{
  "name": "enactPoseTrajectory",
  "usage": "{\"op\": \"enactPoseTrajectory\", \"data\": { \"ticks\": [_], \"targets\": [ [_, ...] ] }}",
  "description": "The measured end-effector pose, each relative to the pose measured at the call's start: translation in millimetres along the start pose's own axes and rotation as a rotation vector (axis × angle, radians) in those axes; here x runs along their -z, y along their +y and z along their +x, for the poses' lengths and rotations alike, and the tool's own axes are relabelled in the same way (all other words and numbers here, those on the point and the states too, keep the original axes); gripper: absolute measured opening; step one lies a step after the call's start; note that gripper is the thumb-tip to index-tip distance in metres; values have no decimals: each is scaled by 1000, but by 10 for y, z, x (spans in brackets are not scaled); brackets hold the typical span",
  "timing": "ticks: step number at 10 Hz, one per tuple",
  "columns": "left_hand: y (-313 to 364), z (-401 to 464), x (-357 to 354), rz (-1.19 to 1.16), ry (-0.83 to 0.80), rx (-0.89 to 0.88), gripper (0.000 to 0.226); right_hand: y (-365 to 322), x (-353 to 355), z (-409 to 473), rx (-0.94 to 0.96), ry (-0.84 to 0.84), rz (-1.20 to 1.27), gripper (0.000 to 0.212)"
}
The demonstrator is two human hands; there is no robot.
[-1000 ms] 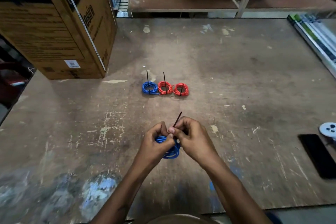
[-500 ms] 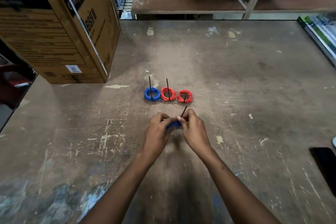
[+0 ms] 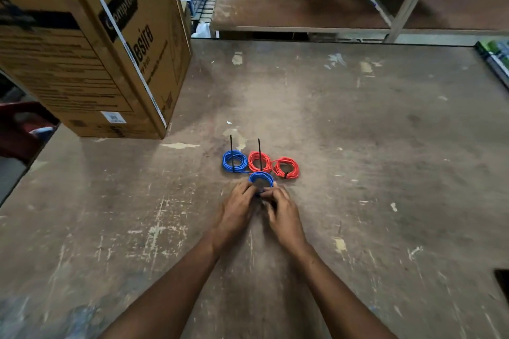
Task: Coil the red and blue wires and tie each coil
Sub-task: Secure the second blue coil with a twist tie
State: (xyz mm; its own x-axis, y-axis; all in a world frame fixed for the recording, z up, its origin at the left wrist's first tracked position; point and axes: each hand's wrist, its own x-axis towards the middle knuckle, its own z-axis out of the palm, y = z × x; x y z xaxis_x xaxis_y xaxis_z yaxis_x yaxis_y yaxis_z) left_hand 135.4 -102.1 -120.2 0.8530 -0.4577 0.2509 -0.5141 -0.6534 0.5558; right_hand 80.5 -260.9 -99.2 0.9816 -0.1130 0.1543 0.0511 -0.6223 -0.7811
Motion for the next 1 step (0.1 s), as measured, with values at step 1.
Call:
{"op": "enactPoseTrajectory", "data": {
  "ticks": [1],
  "targets": [
    [57,-120,31,-44,53,55,37,-53,-3,-45,32,-1,-59,39]
  ]
}}
